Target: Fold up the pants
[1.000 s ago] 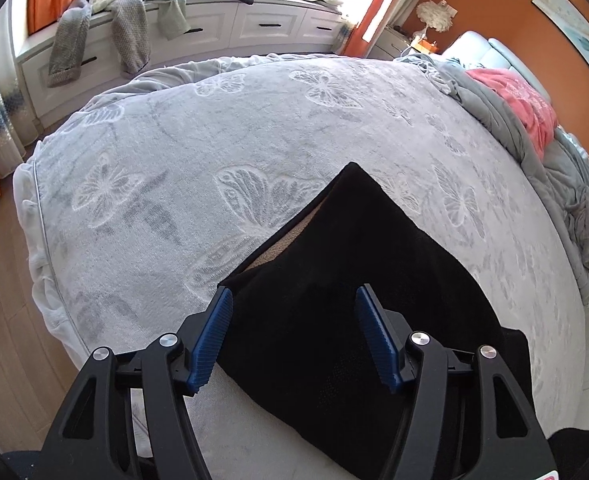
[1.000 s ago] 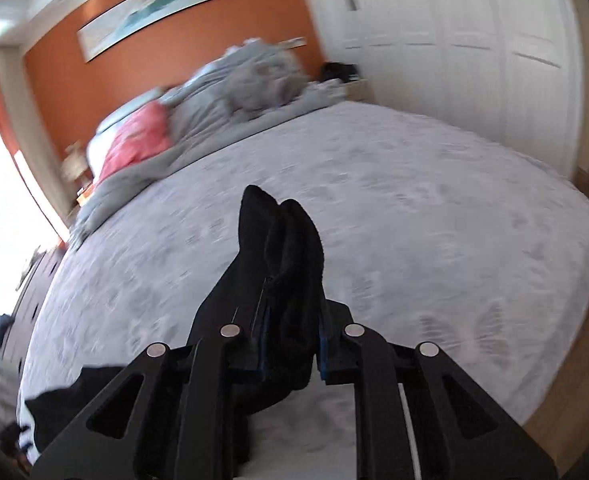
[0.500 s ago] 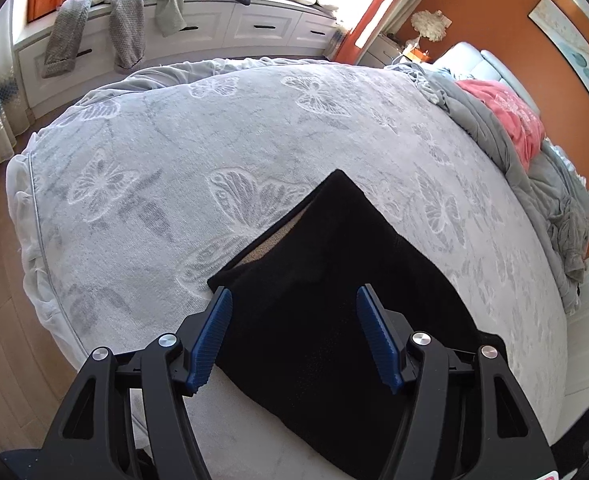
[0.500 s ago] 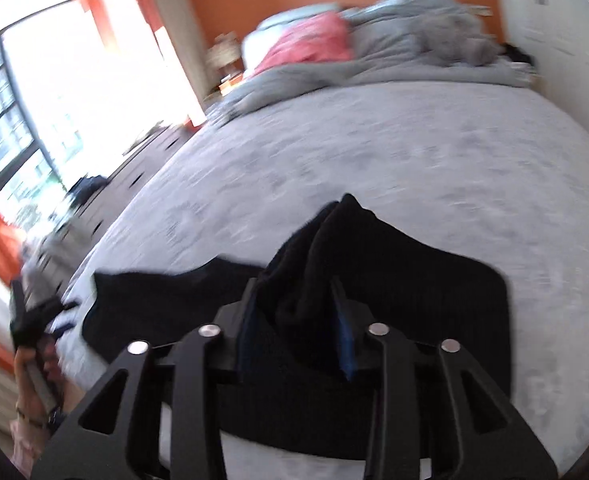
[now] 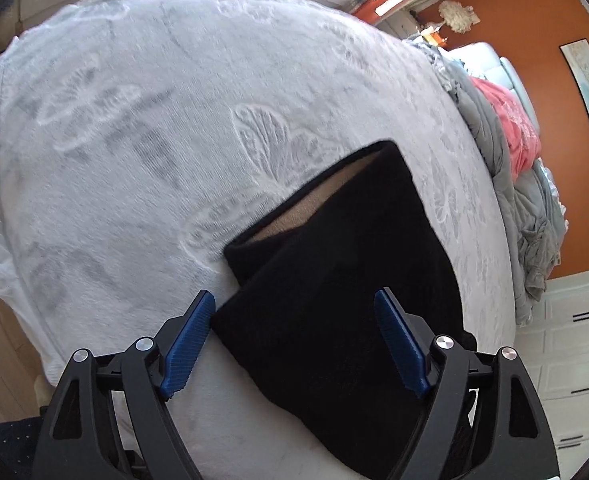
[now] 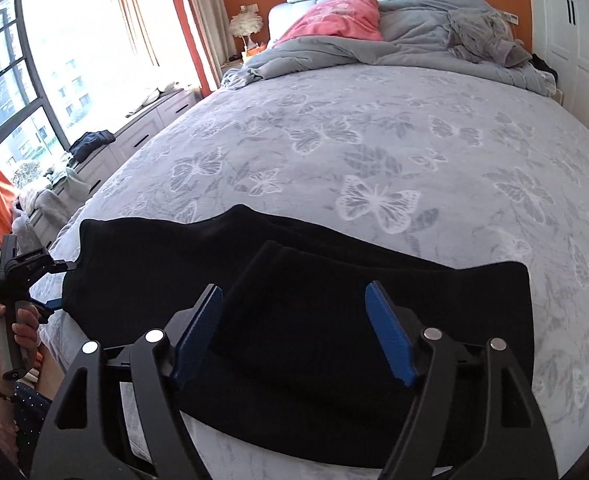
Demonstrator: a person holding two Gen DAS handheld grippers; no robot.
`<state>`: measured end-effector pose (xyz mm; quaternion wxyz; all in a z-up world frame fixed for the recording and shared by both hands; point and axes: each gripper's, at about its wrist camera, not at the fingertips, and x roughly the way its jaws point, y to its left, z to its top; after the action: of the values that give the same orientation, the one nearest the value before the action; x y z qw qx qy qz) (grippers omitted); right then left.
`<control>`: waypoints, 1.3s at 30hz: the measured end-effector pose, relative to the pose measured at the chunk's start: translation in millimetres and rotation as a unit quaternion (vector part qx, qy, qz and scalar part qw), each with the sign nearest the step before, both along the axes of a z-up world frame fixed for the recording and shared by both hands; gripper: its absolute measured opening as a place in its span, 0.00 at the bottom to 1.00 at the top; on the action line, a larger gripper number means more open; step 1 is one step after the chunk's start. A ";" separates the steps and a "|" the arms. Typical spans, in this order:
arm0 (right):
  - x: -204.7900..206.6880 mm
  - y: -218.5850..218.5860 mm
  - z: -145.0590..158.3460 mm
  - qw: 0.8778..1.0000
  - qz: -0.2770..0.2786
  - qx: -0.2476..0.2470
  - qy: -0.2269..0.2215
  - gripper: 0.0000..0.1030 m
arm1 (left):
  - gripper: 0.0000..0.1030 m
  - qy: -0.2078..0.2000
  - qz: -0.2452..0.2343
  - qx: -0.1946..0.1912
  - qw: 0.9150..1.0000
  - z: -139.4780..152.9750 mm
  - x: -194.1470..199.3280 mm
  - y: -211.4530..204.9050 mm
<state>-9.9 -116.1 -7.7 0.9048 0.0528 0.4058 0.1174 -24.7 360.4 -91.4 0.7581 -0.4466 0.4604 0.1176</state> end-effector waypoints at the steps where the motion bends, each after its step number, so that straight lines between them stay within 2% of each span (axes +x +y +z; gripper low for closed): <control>1: 1.4 -3.8 -6.0 1.000 -0.006 0.005 0.005 0.70 | 0.75 0.005 0.002 0.015 1.000 -1.9 5.2 -4.0; 2: 1.8 -6.3 -11.9 1.000 -0.010 0.010 0.009 0.70 | 0.73 0.004 0.003 0.037 0.999 0.1 9.7 -8.2; 4: 1.8 -15.3 -20.4 0.999 -0.025 0.017 0.012 0.70 | 0.30 -0.008 -0.019 0.075 0.997 6.0 19.9 -17.9; 5: 1.2 -19.5 -23.6 0.999 -0.030 0.021 0.013 0.70 | 0.20 -0.010 -0.028 0.069 0.997 6.2 24.3 -21.5; 7: -1.3 -32.9 -27.3 0.999 -0.045 0.023 0.014 0.70 | 0.17 -0.029 -0.003 0.071 0.997 16.7 21.4 -28.3; 8: -3.4 -40.6 -26.8 0.998 -0.052 0.021 0.012 0.70 | 0.17 -0.045 -0.010 0.083 0.995 29.6 22.1 -36.4; 11: -10.1 -63.8 -20.9 0.997 -0.075 0.022 0.001 0.70 | 0.17 -0.131 -0.072 0.106 0.983 90.7 20.6 -90.4; 13: -15.4 -79.1 -17.3 0.996 -0.091 0.024 -0.003 0.71 | 0.17 -0.183 -0.137 0.118 0.966 126.7 18.4 -151.0; 15: -21.0 -93.0 -17.6 0.995 -0.097 0.030 0.001 0.73 | 0.24 -0.206 -0.227 0.136 0.942 142.4 18.9 -219.8; 16: -23.3 -98.8 -19.3 0.994 -0.101 0.032 0.004 0.75 | 0.29 -0.210 -0.277 0.143 0.927 141.6 19.8 -254.7; 17: -25.9 -104.3 -21.5 0.994 -0.105 0.032 0.008 0.75 | 0.54 -0.216 -0.324 0.137 0.911 135.2 19.8 -286.3; 18: -28.1 -109.3 -23.9 0.993 -0.112 0.028 0.013 0.76 | 0.64 -0.218 -0.355 0.137 0.898 125.7 17.9 -311.7; 19: -30.6 -114.8 -26.9 0.993 -0.116 0.025 0.019 0.76 | 0.65 -0.212 -0.368 0.154 0.892 115.1 14.1 -332.6; 21: -35.6 -120.8 -28.8 0.993 -0.118 0.019 0.023 0.76 | 0.70 -0.185 -0.385 0.184 0.886 96.5 7.0 -357.7; 23: -39.8 -123.2 -28.3 0.993 -0.110 0.022 0.024 0.76 | 0.70 -0.178 -0.406 0.171 0.880 88.4 -1.5 -362.2; 24: -40.5 -122.6 -27.4 0.994 -0.108 0.026 0.023 0.76 | 0.70 -0.181 -0.408 0.164 0.880 89.6 -4.7 -357.9; 25: -41.0 -120.6 -26.2 0.994 -0.100 0.039 0.024 0.76 | 0.70 -0.185 -0.401 0.159 0.883 93.5 -7.3 -351.8; 27: -35.6 -112.4 -24.7 0.992 -0.072 0.094 0.037 0.76 | 0.79 -0.206 -0.363 0.154 0.896 107.8 -7.2 -324.9; 28: -32.3 -104.6 -23.4 0.991 -0.060 0.114 0.041 0.76 | 0.81 -0.217 -0.333 0.156 0.904 115.5 -6.8 -305.4; 29: -27.2 -93.4 -22.7 0.990 -0.044 0.128 0.047 0.76 | 0.81 -0.229 -0.308 0.163 0.909 121.9 -7.2 -288.1; 33: 2.3 -39.5 -34.8 0.988 0.015 0.136 0.078 0.82 | 0.83 -0.226 -0.231 0.235 0.917 126.6 -7.3 -234.4; 36: 23.8 -12.9 -59.2 0.983 0.018 0.143 0.110 0.82 | 0.83 -0.207 -0.207 0.219 0.931 120.5 -4.2 -198.1; 38: 32.9 -1.7 -79.4 0.978 0.012 0.160 0.136 0.77 | 0.82 -0.204 -0.195 0.205 0.937 117.3 -6.2 -177.1; 39: 33.3 3.4 -84.1 0.978 0.001 0.162 0.133 0.70 | 0.83 -0.202 -0.190 0.211 0.937 116.6 -8.0 -169.8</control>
<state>23.4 -112.7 -91.8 0.8224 0.2131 0.4978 0.1745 -32.7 190.6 25.2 0.9203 -0.1947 0.3384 -0.0268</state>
